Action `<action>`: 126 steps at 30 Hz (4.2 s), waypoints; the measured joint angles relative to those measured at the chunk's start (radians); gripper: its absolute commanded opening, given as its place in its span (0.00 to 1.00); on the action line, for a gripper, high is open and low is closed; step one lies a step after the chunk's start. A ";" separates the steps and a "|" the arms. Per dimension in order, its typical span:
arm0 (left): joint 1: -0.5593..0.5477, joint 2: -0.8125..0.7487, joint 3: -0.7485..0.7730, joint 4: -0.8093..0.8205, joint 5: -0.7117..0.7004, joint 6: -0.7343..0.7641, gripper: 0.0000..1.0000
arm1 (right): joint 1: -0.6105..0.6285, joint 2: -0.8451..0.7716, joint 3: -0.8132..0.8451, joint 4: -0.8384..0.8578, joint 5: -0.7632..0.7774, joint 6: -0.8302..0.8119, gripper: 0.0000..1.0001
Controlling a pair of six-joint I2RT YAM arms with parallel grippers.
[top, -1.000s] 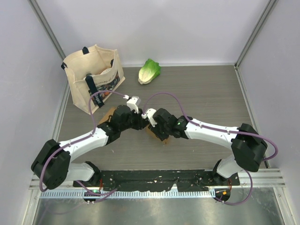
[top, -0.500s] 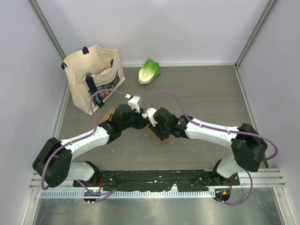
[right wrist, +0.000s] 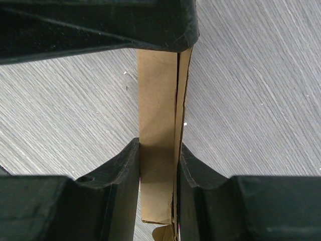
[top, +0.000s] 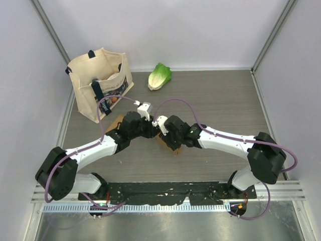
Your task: Fold the paper box
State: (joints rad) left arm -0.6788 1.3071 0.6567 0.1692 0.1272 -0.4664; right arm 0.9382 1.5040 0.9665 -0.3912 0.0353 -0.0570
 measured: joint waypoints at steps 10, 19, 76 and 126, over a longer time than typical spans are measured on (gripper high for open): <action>-0.013 0.010 0.002 0.016 -0.005 0.003 0.01 | -0.005 0.000 0.000 0.001 -0.006 0.000 0.26; -0.047 -0.010 -0.008 -0.004 -0.079 0.029 0.18 | -0.007 0.000 -0.001 0.002 -0.008 0.001 0.26; -0.121 -0.089 -0.106 0.009 -0.267 0.015 0.00 | -0.029 -0.161 -0.008 -0.074 0.089 0.359 0.75; -0.206 -0.052 -0.023 -0.116 -0.415 -0.002 0.00 | -0.183 -0.244 -0.108 -0.041 0.085 0.549 0.06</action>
State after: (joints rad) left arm -0.8845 1.2552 0.6342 0.0536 -0.2882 -0.4679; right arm 0.7551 1.2598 0.8585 -0.4320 0.1204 0.4919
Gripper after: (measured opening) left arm 0.010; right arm 0.100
